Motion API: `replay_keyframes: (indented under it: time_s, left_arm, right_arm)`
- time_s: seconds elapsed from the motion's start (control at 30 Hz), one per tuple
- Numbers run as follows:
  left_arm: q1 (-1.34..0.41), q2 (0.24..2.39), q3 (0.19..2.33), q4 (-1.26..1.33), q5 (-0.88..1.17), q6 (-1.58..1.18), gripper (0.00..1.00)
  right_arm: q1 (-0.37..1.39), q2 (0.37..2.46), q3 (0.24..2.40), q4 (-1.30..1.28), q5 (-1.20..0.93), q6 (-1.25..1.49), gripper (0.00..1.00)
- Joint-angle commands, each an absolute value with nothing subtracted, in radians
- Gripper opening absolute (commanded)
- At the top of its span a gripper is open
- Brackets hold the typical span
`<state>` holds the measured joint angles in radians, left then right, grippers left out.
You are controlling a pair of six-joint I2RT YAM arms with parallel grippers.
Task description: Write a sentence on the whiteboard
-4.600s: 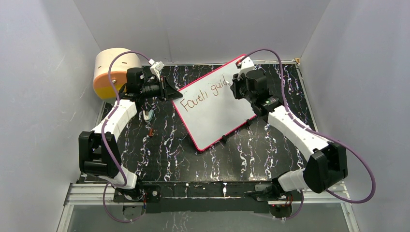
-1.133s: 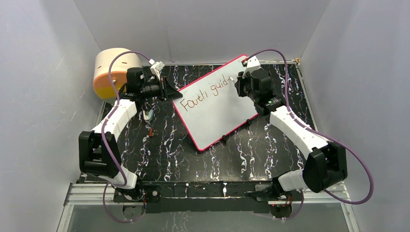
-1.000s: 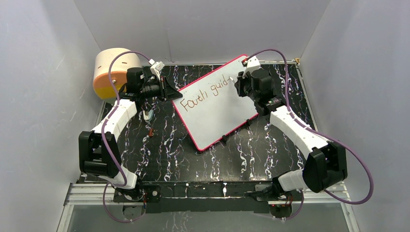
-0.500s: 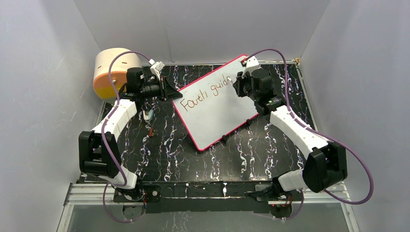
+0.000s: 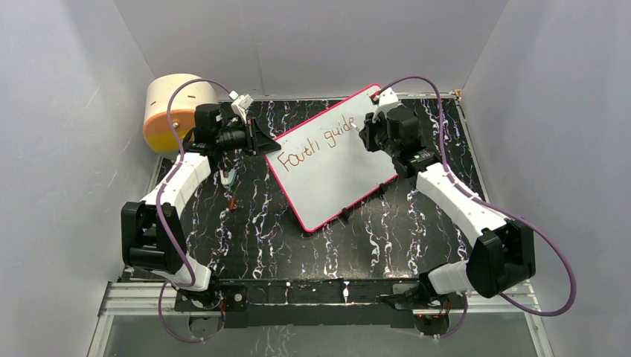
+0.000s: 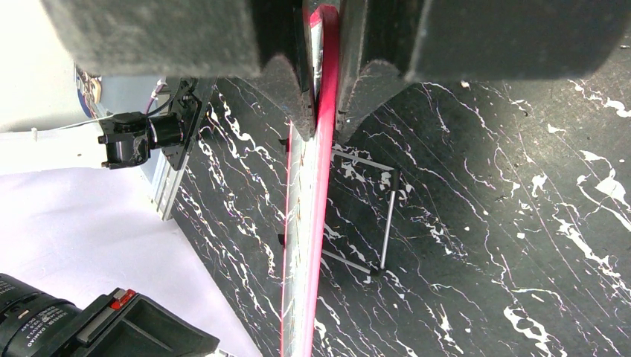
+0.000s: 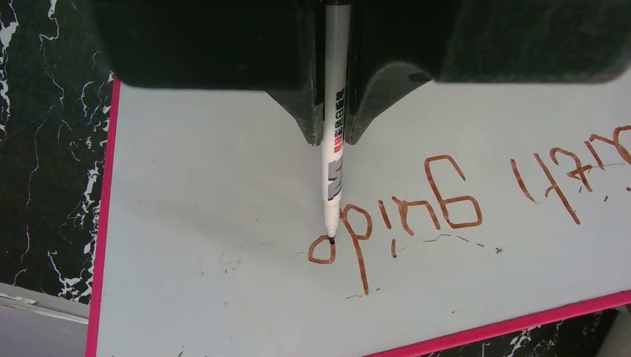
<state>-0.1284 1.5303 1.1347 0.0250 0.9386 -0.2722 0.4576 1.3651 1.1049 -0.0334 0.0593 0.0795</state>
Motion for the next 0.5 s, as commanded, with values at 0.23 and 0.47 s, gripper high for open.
replay_keyframes:
  time_s: [0.23,0.47]
  left_arm:
    - [-0.152,1.573,1.126,-0.063,0.845,-0.218,0.0]
    - [-0.152,1.573,1.126,-0.063,0.846,-0.219,0.0]
  right_arm:
    - [0.456,1.327,1.097,-0.084,0.075,0.09,0.0]
    - [0.455,1.329,1.097,-0.088,0.112,0.083,0.0]
